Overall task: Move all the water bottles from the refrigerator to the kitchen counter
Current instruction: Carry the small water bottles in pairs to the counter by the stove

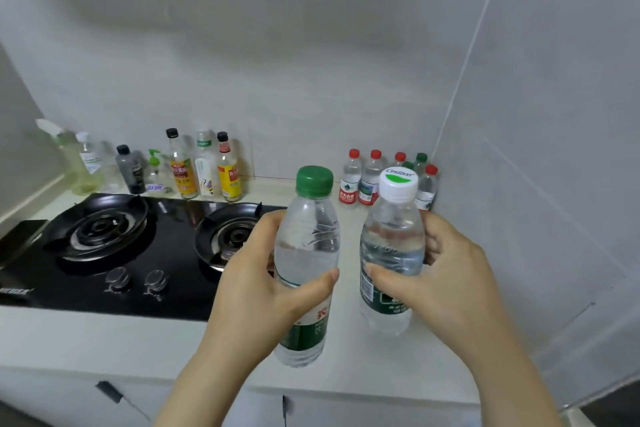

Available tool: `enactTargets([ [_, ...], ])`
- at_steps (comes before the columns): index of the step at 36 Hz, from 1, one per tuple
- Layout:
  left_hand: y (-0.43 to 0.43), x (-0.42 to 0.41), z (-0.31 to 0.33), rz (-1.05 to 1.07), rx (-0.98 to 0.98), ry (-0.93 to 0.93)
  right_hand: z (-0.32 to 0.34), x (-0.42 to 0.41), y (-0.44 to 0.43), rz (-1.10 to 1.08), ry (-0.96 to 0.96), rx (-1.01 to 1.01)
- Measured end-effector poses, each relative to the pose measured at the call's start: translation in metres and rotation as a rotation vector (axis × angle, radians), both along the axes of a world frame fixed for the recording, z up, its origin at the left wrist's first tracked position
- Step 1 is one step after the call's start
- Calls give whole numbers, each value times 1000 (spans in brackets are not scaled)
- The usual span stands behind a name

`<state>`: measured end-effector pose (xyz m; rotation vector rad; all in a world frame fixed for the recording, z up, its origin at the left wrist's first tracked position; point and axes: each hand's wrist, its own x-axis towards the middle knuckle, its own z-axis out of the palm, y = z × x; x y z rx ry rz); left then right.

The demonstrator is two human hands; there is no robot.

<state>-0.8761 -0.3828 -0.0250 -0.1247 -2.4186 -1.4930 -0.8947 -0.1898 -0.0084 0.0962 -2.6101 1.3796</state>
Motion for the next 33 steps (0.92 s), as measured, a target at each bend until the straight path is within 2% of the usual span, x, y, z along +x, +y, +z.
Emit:
enactTargets([
  [12, 31, -79, -18, -53, 10, -71, -14, -68, 34, -69, -32, -1],
  [33, 4, -236, -40, -205, 22, -145, -31, -179, 9, -227, -139, 46],
])
